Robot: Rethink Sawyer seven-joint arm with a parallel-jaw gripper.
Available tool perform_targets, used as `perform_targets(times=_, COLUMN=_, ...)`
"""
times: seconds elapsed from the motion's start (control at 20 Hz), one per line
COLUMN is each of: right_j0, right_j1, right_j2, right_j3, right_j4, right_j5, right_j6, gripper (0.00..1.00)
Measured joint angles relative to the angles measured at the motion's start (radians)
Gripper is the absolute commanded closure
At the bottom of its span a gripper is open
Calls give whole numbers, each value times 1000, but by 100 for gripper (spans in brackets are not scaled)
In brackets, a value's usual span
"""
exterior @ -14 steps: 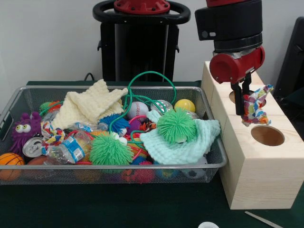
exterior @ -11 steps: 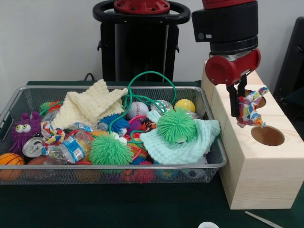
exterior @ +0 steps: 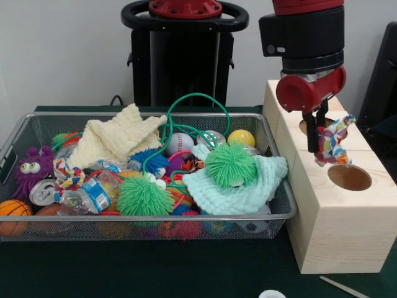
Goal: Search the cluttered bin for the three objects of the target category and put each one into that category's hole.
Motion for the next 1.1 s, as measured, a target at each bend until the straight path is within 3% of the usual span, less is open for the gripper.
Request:
perform_targets(times=0.55, right_j0=46, right_j1=8, right_j2=-36, right_j3=0, right_j4=7, right_j5=-18, right_j6=0, gripper=100)
perform_targets(times=1.1, right_j0=69, right_j1=42, right_j2=-87, right_j3=0, right_j4=8, right_j5=-170, right_j6=0, gripper=100)
